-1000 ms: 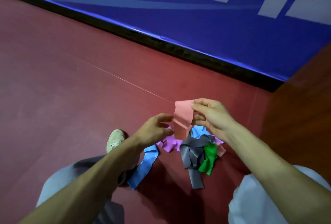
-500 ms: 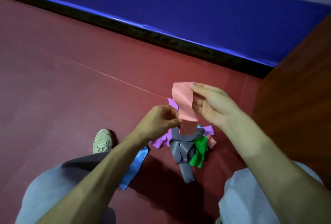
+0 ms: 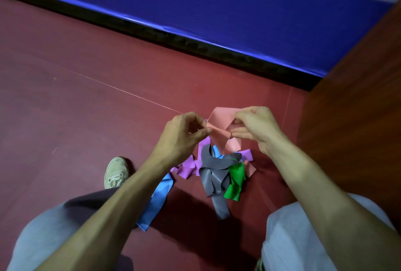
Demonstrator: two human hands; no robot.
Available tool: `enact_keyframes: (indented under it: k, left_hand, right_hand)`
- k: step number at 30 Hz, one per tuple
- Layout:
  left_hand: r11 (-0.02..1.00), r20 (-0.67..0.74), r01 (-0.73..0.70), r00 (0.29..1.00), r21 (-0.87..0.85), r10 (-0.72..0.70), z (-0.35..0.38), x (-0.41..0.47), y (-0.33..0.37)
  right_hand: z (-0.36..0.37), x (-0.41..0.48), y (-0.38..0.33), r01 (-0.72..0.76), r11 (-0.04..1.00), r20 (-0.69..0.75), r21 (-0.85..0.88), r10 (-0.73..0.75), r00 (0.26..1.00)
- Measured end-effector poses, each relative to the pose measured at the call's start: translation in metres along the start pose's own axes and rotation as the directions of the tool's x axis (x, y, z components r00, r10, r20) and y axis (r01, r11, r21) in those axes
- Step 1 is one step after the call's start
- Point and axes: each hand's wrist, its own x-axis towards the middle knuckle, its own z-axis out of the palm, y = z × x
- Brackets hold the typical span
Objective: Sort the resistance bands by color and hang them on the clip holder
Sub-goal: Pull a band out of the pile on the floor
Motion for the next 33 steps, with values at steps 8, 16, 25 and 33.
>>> enact_keyframes:
  k: [8, 16, 25, 33]
  left_hand:
    - [0.991, -0.083, -0.029, 0.996, 0.128, 0.04, -0.014, 0.001, -0.003]
    - [0.989, -0.089, -0.057, 0.994, 0.139, 0.07, -0.032, 0.005, -0.008]
    - [0.97, -0.091, -0.05, 0.993, 0.238, 0.074, -0.033, 0.004, -0.017]
    - [0.957, -0.066, -0.103, 0.99, 0.27, 0.125, -0.031, 0.003, -0.018]
  right_hand:
    - [0.015, -0.004, 0.012, 0.481, 0.744, 0.026, -0.463, -0.531, 0.847]
    - [0.031, -0.014, 0.007, 0.63, 0.728, 0.367, -0.272, -0.527, 0.767]
    - [0.037, -0.013, 0.008, 0.749, 0.553, 0.302, -0.365, -0.691, 0.657]
    - [0.032, -0.01, 0.007, 0.772, 0.536, 0.271, -0.341, -0.731, 0.627]
